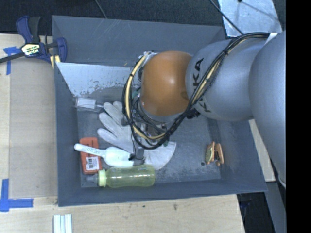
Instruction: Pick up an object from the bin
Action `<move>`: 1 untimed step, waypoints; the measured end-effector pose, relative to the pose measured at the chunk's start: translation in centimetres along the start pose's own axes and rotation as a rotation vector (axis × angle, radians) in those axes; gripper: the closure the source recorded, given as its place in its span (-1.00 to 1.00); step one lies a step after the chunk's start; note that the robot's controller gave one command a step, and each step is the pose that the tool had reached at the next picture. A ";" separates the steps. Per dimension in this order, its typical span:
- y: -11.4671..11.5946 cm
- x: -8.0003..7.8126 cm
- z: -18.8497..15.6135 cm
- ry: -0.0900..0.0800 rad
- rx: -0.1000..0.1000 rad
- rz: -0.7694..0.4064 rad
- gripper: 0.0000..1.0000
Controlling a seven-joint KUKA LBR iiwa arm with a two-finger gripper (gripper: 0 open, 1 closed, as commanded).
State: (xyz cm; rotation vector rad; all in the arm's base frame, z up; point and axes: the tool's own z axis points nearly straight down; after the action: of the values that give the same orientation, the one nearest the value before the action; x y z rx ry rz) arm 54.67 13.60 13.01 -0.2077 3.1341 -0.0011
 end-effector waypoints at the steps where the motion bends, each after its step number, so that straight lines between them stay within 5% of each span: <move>1: -1.0 -0.7 2.1 -0.001 -0.001 0.189 -1.00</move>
Offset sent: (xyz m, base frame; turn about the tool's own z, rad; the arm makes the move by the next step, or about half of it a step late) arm -0.0282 0.0147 -0.0557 0.0604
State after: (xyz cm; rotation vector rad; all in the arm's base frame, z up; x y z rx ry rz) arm 55.46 12.71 10.95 0.0890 3.1391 0.0008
